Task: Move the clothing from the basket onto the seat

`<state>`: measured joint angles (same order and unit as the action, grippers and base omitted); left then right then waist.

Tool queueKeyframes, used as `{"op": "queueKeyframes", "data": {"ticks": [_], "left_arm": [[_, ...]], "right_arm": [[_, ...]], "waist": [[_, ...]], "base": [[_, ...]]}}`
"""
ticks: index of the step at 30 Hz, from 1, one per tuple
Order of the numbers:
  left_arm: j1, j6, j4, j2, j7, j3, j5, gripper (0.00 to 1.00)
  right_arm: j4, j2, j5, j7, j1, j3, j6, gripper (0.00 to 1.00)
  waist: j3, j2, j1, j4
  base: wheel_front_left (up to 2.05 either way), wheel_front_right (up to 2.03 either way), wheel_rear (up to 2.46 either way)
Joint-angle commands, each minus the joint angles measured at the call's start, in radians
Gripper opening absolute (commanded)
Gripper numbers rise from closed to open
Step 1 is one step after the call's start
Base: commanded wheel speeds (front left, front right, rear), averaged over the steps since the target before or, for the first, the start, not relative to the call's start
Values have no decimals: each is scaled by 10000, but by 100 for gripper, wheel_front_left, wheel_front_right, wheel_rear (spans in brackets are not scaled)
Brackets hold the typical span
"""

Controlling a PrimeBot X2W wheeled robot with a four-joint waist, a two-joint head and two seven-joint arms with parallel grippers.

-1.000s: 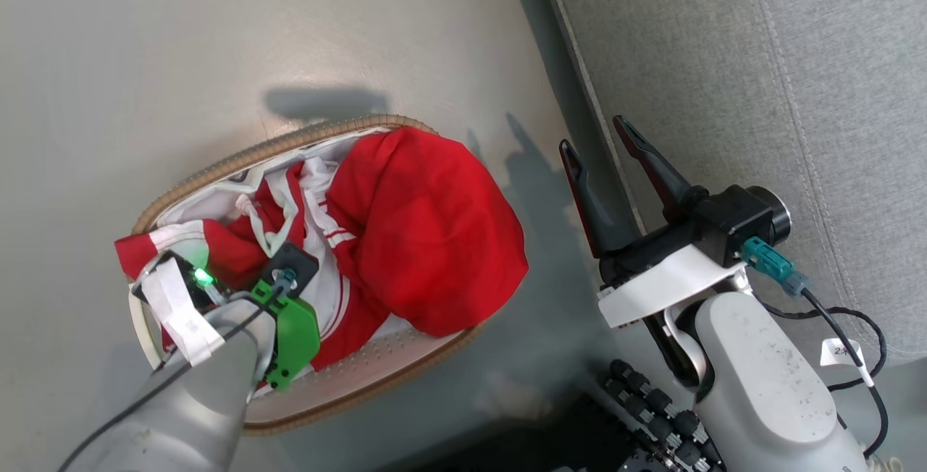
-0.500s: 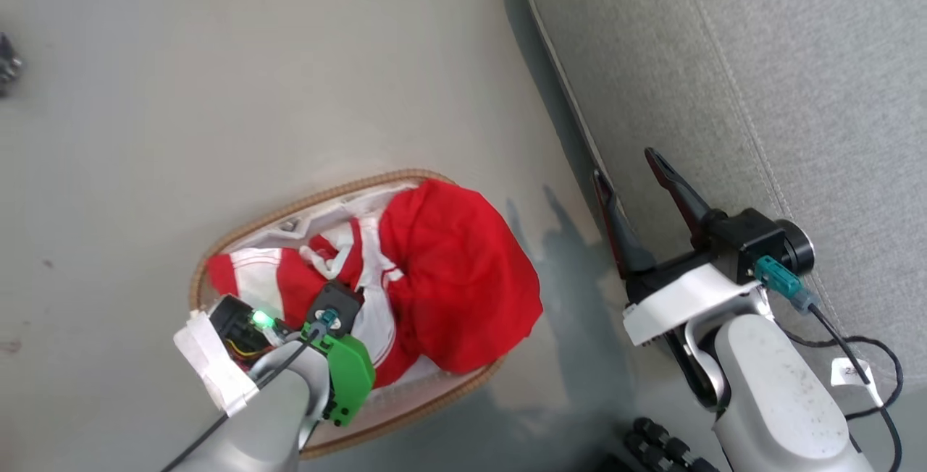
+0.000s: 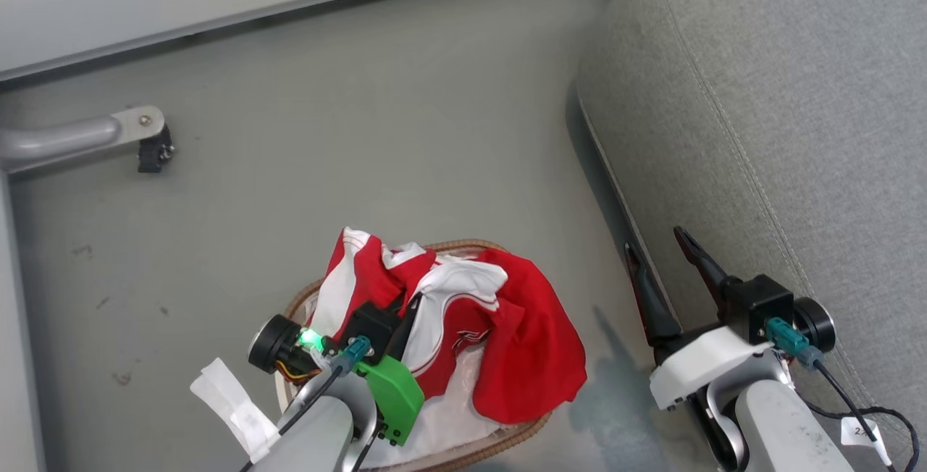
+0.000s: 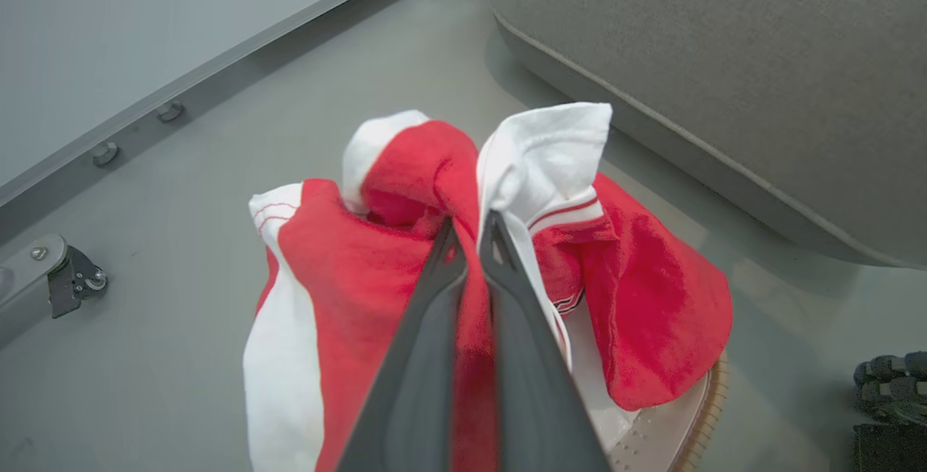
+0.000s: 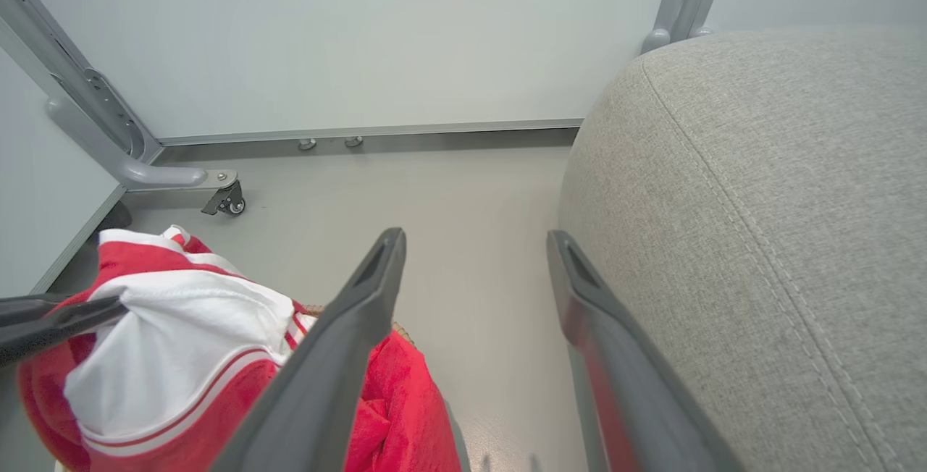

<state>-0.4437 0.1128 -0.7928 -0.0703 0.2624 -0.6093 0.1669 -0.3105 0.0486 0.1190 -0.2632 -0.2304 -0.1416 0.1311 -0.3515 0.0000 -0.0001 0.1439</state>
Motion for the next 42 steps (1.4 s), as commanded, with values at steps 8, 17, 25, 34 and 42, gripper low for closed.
{"op": "queueKeyframes", "data": {"ticks": [8,17,25,34,42], "left_arm": [[665,-63,1601,138,36,490,261,0],[718,-17,3394,188,38,819,575,0],[431,-107,4664,194,38,722,1201,0],[288,-243,5282,194,39,475,1446,0],[440,-252,5373,195,39,299,1606,0]], "right_arm": [[-140,43,-70,-24,881,172,-7,100],[-174,43,-41,-22,1363,79,-7,100],[-243,43,-39,-22,1710,-121,-7,100],[-293,41,36,-22,1929,-484,-7,100],[-126,245,22,-24,1536,-1522,-7,100]], "waist": [[1981,0,1,-1080],[2664,0,1,-1296],[3175,0,1,-1466],[3465,0,1,-1572],[3419,0,1,-1706]], "base": [[0,0,0],[0,0,0],[0,0,0],[0,0,0],[0,0,0]]}}
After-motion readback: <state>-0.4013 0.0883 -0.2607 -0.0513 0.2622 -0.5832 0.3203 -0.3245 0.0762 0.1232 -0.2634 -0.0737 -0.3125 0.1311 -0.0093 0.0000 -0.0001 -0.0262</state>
